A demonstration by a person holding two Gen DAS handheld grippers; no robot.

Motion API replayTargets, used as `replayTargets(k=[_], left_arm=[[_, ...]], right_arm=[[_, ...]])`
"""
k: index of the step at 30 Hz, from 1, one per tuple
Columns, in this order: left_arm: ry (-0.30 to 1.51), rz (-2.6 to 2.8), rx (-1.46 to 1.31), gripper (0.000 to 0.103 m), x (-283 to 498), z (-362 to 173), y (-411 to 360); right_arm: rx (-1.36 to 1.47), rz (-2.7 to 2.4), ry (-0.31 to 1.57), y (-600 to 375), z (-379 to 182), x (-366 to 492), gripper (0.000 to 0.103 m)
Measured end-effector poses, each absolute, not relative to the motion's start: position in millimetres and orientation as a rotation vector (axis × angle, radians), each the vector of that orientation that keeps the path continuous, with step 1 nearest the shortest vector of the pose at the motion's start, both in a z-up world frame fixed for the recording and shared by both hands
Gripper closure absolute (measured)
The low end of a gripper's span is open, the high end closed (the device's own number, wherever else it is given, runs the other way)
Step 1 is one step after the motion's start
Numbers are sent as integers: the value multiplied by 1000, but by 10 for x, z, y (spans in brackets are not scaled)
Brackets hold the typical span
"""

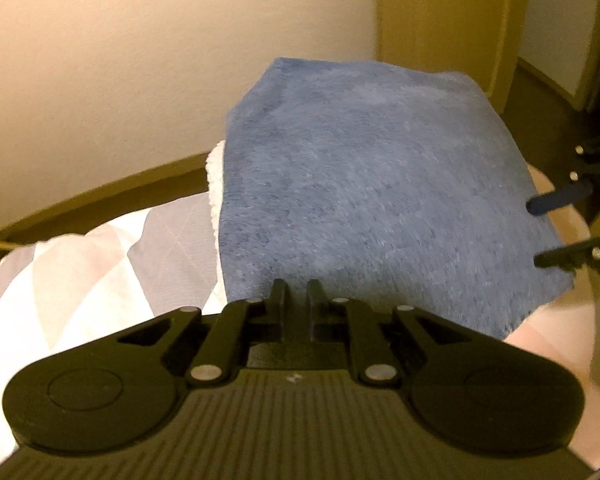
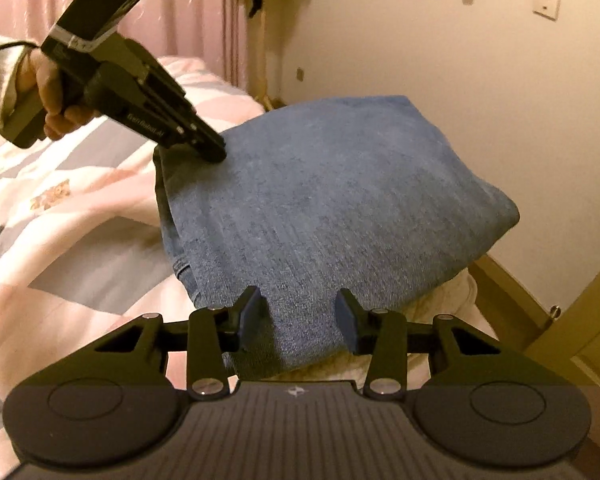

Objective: Fold clothes
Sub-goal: 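Carry the jeans with both grippers onto the cream fleece towel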

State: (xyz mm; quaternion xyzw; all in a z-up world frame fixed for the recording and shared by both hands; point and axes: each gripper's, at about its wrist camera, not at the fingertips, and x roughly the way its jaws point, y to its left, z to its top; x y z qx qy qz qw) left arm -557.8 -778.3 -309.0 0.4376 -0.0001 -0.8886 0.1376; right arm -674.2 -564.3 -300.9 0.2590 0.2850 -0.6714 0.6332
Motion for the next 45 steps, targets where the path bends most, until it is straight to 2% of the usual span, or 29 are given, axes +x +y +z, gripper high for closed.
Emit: replayTargets(k=[6,9,14,17,22,29,32,37,40,45], left_arm=[[105,-2560,1080,93,-5598,-2648,-7995],[105,-2584,1032,93,-5724,-2555,-8087],[96,-2606,1075,93,-6092,-2735,-8207],[140,-2580,1151,93,-6210,-3044,-8283],[196,-2551,1133,92,-6168,-3108,-8318],[174,-2500,1041,92,-5760,-2726,-8088],[218,-2500,1032,92,-5417,-2610,-7858],[250,-2444,1123,89,-5213,-2818,-7580],[274,-2419,1123,89,-5220,-2975,-7563],[296,-2394,1102,88,-5269,-3065,-7564]], right_arm=[[544,-1605,579,-5654,-2694,-7090,61],[517,-1648,567,-5811,-2709,-7275,61],[600,-1694,530,-5998,-3017,-7577,60],[659,-1669,524,-6038,-3210,-7589,58],[731,-1661,497,-6089,-3235,-7603,58],[636,-1615,516,-5830,-2841,-7267,57],[646,-1563,516,-5646,-2787,-6994,57],[710,-1513,560,-5566,-2957,-6734,57],[735,-1502,655,-5702,-3158,-6658,53],[733,-1508,688,-5735,-3216,-6645,51]])
